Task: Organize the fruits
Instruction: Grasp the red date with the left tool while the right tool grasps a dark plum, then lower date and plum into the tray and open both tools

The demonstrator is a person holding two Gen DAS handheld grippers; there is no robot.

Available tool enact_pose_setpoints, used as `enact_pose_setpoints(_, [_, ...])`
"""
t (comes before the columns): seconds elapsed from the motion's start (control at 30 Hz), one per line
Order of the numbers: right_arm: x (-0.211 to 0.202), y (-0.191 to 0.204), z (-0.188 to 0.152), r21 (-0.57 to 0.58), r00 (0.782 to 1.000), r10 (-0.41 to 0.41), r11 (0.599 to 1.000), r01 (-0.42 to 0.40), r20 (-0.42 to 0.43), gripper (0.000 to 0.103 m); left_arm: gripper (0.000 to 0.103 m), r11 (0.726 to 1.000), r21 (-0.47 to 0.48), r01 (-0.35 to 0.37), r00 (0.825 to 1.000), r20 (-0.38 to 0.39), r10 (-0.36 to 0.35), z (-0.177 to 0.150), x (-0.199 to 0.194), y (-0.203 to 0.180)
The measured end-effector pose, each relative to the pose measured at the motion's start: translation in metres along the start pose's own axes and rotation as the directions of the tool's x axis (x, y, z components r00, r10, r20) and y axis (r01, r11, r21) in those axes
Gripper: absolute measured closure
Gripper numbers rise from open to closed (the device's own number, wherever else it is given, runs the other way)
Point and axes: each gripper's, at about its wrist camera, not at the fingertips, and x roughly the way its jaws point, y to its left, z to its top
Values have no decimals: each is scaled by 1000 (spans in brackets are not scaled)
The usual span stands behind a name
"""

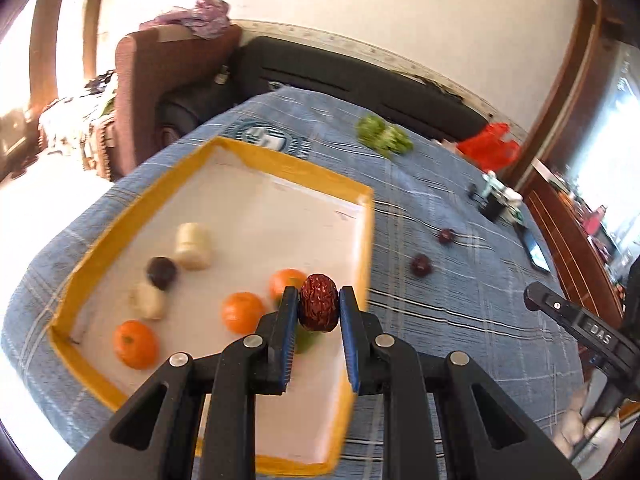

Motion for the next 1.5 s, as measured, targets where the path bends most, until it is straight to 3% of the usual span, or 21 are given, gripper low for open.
enact_pose_setpoints(0.3, [56, 94, -8, -126, 983, 111, 983, -130, -144, 73, 83, 992, -114, -45, 999, -28, 42, -3, 7, 65])
enact_pose_setpoints(0.57, [106, 153, -14, -239, 966, 96, 959, -154, -239, 73, 83, 992, -115, -57, 997, -52, 52, 2, 27, 80])
enact_pose_setpoints(1.03, [199, 203, -14, -323, 924, 47, 929, -180, -379, 73, 80, 988, -151, -35, 991, -134, 15, -1, 52, 96])
enact_pose_setpoints(1.27, [210, 204, -17, -301, 911, 54, 934, -191, -409, 72, 56, 989, -140, -43, 993, -111, 27, 4, 42, 92])
enact_pose_setpoints(1.5, [178, 199, -5, -281, 932, 78, 942, -186, -355, 69, 30, 990, -127, -58, 996, -76, 49, 8, 24, 82])
